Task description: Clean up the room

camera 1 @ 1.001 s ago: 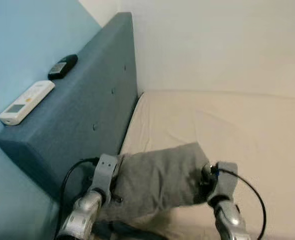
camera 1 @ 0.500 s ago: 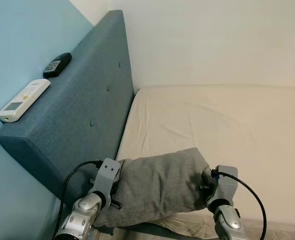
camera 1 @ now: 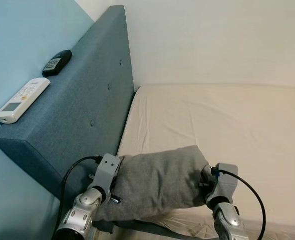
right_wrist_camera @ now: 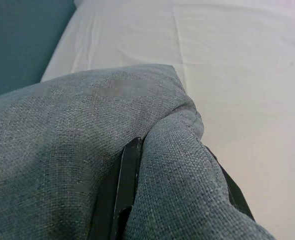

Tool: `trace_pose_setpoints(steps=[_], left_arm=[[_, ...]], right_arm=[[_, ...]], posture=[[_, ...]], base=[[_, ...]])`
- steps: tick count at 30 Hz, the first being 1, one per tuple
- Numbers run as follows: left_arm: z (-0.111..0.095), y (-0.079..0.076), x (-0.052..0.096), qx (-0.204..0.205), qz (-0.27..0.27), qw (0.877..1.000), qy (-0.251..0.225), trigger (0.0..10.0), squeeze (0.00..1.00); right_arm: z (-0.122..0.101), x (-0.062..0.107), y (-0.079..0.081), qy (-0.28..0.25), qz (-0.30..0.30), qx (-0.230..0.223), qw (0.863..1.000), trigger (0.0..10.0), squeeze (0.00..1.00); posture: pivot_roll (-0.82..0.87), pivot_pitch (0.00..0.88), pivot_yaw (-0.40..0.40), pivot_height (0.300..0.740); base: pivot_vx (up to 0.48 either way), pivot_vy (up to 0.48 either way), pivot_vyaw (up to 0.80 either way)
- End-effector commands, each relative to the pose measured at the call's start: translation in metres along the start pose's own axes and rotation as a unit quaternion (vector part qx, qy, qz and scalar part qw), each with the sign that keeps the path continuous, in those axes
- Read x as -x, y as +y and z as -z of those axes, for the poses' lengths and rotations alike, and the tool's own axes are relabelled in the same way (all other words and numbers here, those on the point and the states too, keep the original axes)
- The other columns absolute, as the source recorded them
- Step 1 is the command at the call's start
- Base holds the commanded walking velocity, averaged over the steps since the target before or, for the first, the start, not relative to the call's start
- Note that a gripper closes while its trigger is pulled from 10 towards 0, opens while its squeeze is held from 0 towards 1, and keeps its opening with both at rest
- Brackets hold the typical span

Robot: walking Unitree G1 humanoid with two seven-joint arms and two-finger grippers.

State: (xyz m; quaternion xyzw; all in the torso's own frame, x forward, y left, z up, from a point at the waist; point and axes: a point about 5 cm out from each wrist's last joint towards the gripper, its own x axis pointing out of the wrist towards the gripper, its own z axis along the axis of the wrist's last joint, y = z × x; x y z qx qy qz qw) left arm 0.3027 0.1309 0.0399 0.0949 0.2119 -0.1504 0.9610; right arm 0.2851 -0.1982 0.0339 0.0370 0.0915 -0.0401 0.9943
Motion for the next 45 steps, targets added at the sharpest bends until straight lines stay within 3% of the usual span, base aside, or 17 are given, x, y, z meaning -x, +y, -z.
trace_pose_setpoints(steps=[1,11,17,19,23,34,45], left_arm=[[0.003,-0.001,-0.001,0.006,-0.011,1.0,0.004,10.0,0.0],[-0.005,0.01,0.0,0.038,-0.093,0.995,-0.027,10.0,0.0],[-0.005,0.013,0.0,0.04,-0.104,0.993,-0.028,10.0,0.0],[-0.011,0.014,0.0,0.045,-0.109,0.992,-0.045,10.0,0.0],[-0.012,0.014,0.0,0.045,-0.11,0.992,-0.048,10.0,0.0],[-0.033,0.002,0.002,0.055,-0.069,0.99,-0.11,10.0,0.0],[-0.049,-0.029,0.012,0.071,0.015,0.982,-0.176,10.0,0.0]], right_arm=[[-0.006,-0.003,0.008,-0.008,-0.023,0.008,1.0,10.0,0.0],[-0.033,-0.022,0.011,-0.035,-0.048,0.072,0.996,10.0,0.0],[-0.043,-0.03,0.011,-0.04,-0.059,0.076,0.995,10.0,0.0],[-0.058,-0.041,0.01,-0.042,-0.082,0.053,0.994,10.0,0.0],[-0.059,-0.042,0.01,-0.042,-0.085,0.049,0.994,10.0,0.0],[-0.07,-0.051,0.026,-0.045,-0.11,0.051,0.992,10.0,0.0],[-0.078,-0.058,0.037,-0.055,-0.148,0.047,0.986,10.0,0.0]], posture=[[0.04,0.177,0.04,0.733],[0.02,0.178,-0.002,0.733],[0.02,0.176,-0.007,0.733],[0.02,0.177,-0.008,0.733],[0.02,0.177,-0.008,0.733],[0.03,0.162,-0.004,0.733],[0.05,0.17,-0.006,0.733]], base=[[0.0,-0.442,0.0],[0.0,0.0,0.0],[0.0,0.0,0.0],[0.0,0.0,0.0],[0.0,0.0,0.0],[0.0,0.0,0.0],[0.0,0.0,0.0]])
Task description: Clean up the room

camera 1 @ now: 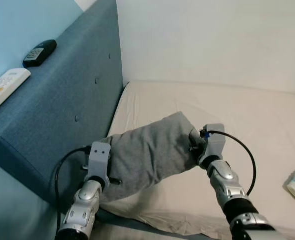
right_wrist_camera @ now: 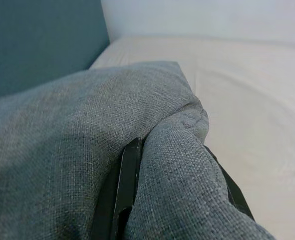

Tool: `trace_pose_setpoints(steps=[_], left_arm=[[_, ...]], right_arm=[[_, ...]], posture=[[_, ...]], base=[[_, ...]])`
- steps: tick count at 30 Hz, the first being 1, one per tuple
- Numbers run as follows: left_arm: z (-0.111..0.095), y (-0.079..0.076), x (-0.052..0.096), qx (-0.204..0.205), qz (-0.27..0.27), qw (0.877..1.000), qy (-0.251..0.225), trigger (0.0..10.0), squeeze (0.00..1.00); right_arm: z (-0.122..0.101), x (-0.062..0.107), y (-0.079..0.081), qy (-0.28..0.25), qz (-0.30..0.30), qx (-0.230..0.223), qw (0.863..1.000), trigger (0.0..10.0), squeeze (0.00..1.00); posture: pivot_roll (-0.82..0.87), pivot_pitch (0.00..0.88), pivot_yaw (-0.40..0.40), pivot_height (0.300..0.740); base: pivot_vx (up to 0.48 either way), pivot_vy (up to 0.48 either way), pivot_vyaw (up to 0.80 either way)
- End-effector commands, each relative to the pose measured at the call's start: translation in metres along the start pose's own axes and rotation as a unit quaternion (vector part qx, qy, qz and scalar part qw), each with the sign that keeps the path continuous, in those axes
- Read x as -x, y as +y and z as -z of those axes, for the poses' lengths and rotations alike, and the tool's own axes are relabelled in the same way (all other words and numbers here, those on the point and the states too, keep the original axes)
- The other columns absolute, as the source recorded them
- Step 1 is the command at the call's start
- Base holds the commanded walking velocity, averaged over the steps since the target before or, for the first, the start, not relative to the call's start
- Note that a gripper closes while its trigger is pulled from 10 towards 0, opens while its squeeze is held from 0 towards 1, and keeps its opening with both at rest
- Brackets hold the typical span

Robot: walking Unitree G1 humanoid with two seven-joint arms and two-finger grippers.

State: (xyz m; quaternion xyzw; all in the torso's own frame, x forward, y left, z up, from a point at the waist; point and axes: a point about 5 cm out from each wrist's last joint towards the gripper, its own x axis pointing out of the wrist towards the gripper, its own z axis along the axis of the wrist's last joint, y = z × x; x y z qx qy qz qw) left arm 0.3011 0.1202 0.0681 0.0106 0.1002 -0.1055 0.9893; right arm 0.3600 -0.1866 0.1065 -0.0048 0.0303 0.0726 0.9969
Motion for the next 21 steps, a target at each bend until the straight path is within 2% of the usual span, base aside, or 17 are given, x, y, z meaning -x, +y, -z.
trace_pose_setpoints(steps=[1,6,12,21], left_arm=[[-0.018,-0.025,-0.002,0.004,0.059,0.997,-0.051,10.0,0.0],[-0.02,-0.03,0.001,-0.007,0.075,0.996,-0.054,10.0,0.0],[-0.02,-0.023,0.002,-0.014,0.059,0.997,-0.041,10.0,0.0],[-0.018,-0.016,0.001,-0.021,0.045,0.998,-0.029,10.0,0.0]], right_arm=[[0.004,-0.002,0.014,0.002,-0.037,-0.005,0.999,10.0,0.0],[-0.003,-0.009,0.016,0.009,-0.039,0.003,0.999,10.0,0.0],[-0.014,-0.018,0.025,0.005,-0.049,-0.01,0.999,10.0,0.0],[-0.01,-0.015,0.026,-0.006,-0.036,-0.039,0.999,10.0,0.0]], posture=[[0.05,0.17,-0.006,0.733],[0.08,0.214,-0.007,0.733],[0.08,0.217,-0.012,0.733],[0.08,0.201,-0.003,0.709]], base=[[0.0,0.0,0.0],[0.0,0.0,0.0],[0.0,0.0,0.0],[0.0,0.0,0.0]])
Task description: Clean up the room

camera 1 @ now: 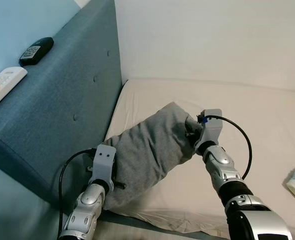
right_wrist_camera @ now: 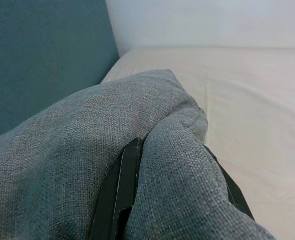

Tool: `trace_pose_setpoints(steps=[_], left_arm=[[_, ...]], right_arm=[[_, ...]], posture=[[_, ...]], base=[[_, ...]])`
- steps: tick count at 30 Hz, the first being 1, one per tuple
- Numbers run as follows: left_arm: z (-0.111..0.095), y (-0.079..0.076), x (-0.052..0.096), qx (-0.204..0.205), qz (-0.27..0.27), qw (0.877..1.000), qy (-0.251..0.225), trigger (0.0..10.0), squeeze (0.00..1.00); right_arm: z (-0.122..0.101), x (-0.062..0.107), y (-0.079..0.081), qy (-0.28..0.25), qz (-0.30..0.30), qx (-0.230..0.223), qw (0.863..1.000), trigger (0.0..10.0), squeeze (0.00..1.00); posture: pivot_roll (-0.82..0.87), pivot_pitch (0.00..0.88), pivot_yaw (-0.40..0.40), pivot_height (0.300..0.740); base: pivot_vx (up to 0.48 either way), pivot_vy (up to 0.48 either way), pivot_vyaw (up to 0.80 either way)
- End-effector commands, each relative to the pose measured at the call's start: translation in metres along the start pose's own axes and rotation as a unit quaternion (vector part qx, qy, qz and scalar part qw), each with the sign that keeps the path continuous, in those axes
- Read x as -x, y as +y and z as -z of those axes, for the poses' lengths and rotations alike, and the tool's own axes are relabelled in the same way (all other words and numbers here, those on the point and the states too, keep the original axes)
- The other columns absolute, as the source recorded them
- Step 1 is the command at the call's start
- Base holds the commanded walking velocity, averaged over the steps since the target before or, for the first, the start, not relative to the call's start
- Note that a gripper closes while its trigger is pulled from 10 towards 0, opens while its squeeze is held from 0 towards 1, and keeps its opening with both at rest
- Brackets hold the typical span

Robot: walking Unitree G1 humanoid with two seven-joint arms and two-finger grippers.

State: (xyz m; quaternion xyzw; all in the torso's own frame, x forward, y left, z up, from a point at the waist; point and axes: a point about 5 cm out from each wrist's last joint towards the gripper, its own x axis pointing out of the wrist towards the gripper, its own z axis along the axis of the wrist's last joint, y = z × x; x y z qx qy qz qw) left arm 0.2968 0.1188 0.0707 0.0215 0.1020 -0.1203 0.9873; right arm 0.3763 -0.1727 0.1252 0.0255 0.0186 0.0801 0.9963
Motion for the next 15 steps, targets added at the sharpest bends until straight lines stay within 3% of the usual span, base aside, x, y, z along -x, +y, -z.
trace_pose_setpoints(steps=[1,15], left_arm=[[-0.0164,-0.0128,-0.0031,-0.01,0.031,0.999,-0.033,10.0,0.0],[-0.0152,-0.0106,-0.0035,-0.012,0.03,0.999,-0.022,10.0,0.0]], right_arm=[[0.0106,0.0019,0.0142,0.008,-0.028,-0.01,1.0,10.0,0.0],[0.014,0.0027,0.0135,0.013,-0.031,-0.009,0.999,10.0,0.0]], posture=[[0.08,0.201,-0.003,0.704],[0.08,0.195,0.002,0.664]], base=[[0.0,0.0,0.0],[0.0,0.0,0.0]])
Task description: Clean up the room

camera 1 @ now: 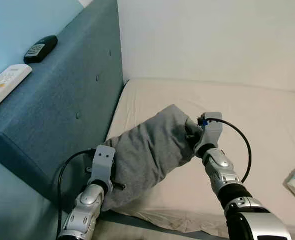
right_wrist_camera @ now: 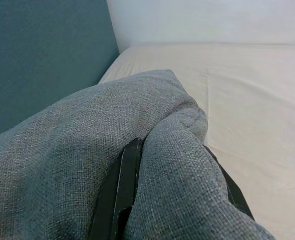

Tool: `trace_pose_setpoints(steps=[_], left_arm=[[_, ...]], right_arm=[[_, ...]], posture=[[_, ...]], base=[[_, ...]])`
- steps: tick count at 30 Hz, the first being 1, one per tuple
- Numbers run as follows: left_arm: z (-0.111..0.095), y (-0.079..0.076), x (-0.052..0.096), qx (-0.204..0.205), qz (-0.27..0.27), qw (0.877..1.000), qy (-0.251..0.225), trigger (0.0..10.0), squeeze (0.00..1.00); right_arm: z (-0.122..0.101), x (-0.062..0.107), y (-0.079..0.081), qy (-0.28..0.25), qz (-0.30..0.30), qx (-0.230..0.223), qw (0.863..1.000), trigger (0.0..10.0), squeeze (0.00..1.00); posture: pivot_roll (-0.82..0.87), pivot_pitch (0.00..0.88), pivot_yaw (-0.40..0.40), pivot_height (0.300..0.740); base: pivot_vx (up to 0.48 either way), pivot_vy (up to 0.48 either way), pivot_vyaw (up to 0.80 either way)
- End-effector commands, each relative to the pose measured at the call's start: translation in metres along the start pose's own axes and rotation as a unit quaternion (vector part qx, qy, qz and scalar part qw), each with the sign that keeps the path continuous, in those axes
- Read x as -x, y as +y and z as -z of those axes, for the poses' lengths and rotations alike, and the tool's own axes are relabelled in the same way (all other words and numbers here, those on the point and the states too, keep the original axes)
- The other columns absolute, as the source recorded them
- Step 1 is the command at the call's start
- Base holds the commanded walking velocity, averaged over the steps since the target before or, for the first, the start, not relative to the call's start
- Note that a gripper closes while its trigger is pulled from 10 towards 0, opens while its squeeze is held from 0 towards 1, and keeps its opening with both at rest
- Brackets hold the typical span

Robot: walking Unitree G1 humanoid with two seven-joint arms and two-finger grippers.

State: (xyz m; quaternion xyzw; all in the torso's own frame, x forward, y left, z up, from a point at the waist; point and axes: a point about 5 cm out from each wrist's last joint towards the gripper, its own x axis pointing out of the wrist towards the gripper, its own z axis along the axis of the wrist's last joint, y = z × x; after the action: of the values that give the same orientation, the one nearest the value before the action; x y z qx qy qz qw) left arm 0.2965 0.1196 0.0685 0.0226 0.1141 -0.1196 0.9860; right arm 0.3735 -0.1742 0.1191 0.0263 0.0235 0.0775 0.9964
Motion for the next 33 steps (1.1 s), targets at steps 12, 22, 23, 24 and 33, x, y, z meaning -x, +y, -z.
trace_pose_setpoints(steps=[12,22,23,24,33], left_arm=[[-0.0177,-0.0115,-0.0027,-0.014,0.036,0.999,-0.03,10.0,0.0],[-0.019,-0.0128,-0.0035,-0.015,0.041,0.999,-0.027,10.0,0.0],[-0.019,-0.0128,-0.0035,-0.015,0.041,0.999,-0.027,10.0,0.0],[-0.019,-0.0128,-0.0036,-0.015,0.041,0.999,-0.027,10.0,0.0],[-0.0192,-0.0134,-0.0034,-0.019,0.047,0.998,-0.024,10.0,0.0]], right_arm=[[0.0089,0.001,0.0135,0.006,-0.029,-0.005,1.0,10.0,0.0],[0.0112,0.0032,0.0103,0.005,-0.024,-0.014,1.0,10.0,0.0],[0.0112,0.0032,0.0103,0.005,-0.024,-0.014,1.0,10.0,0.0],[0.0114,0.0033,0.0101,0.006,-0.023,-0.013,1.0,10.0,0.0],[0.0122,0.0036,0.0102,0.006,-0.019,-0.013,1.0,10.0,0.0]], posture=[[0.08,0.203,0.011,0.655],[0.08,0.207,0.015,0.635],[0.08,0.207,0.015,0.635],[0.08,0.207,0.015,0.63],[0.09,0.209,0.021,0.63]], base=[[0.0,0.0,0.0],[0.0,0.0,0.0],[0.0,0.0,0.0],[0.0,0.0,0.0],[0.0,0.0,0.0]])
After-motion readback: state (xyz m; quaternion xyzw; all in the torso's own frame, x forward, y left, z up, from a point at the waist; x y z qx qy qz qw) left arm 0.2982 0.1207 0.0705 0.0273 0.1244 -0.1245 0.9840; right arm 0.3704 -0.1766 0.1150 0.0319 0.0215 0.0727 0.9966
